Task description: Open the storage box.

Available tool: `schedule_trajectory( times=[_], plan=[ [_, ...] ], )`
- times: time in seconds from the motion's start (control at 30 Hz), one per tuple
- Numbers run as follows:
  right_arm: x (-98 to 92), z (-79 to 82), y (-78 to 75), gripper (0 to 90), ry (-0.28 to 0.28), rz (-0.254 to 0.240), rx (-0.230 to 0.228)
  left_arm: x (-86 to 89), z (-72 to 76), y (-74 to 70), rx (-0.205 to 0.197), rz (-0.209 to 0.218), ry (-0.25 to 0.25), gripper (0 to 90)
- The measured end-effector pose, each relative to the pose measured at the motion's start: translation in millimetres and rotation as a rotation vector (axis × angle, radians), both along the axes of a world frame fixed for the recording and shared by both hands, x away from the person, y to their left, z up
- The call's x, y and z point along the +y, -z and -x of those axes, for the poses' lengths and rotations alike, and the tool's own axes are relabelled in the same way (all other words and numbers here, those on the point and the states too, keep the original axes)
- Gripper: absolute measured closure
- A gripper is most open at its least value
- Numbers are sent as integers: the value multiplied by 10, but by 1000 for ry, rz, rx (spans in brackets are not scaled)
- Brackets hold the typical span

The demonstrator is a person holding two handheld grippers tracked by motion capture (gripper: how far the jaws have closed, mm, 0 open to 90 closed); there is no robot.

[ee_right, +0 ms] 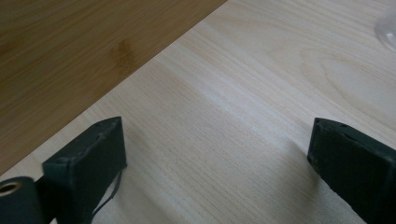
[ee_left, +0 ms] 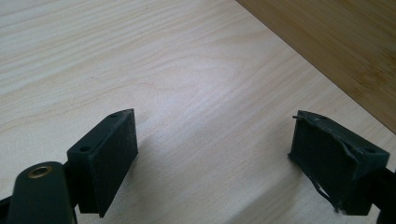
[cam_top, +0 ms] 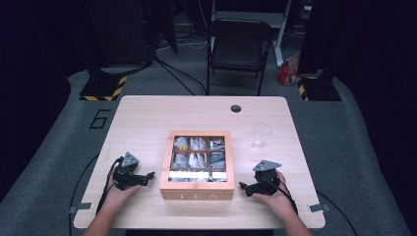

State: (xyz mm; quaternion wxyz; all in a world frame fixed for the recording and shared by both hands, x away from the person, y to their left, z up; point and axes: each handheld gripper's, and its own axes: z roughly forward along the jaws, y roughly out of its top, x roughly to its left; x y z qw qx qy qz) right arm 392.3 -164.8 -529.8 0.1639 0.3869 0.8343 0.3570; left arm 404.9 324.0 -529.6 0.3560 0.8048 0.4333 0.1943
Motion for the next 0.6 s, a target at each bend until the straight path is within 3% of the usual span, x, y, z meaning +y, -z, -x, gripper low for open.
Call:
schedule_trajectory(
  times=[0.1,0.3,0.6],
  plan=[
    [-22,8,-8,137,4,-10,-16,-6,2,4,-6,1,-7,146],
    [-50,15,-45,280,1,-26,-13,27,32,-34,6,25,-18,286],
    [-55,55,-162,339,-1,-35,-20,10,72,-73,14,20,5,339]
  ],
)
